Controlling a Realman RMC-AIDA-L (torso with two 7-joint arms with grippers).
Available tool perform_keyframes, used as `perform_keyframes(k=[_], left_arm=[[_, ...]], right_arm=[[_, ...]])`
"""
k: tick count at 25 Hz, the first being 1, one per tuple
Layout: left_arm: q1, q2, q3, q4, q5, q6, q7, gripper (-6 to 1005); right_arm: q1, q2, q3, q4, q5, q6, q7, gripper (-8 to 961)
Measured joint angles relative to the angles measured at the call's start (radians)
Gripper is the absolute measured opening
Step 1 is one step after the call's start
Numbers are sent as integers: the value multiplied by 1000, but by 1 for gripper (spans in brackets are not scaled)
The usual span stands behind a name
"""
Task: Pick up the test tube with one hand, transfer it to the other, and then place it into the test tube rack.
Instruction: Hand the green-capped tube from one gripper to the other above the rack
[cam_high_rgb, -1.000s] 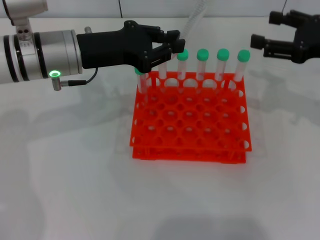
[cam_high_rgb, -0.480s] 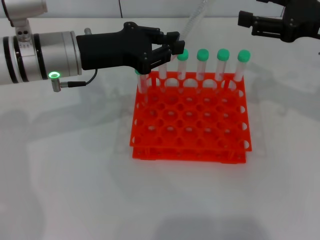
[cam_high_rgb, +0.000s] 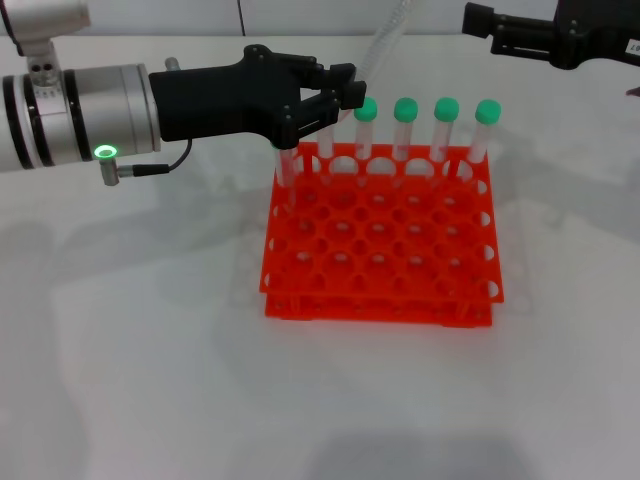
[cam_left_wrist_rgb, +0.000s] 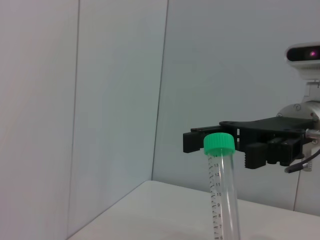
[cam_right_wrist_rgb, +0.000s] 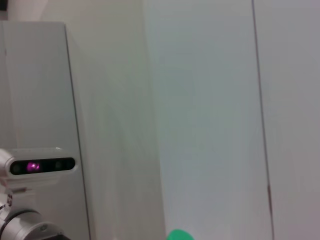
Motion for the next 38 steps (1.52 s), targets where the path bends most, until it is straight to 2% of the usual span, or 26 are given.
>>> perform_keyframes(k=[12, 29, 38], left_arm=[[5, 3, -1, 2, 0, 0, 6, 196], [16, 3, -2, 7, -7, 7, 8, 195], [16, 5, -2, 7, -12, 9, 11, 195]], right_arm=[[20, 1, -42, 2, 31, -9, 0, 791], [90, 2, -68, 71, 46, -2, -3, 788], [98, 3, -81, 78, 52, -1, -8, 786]])
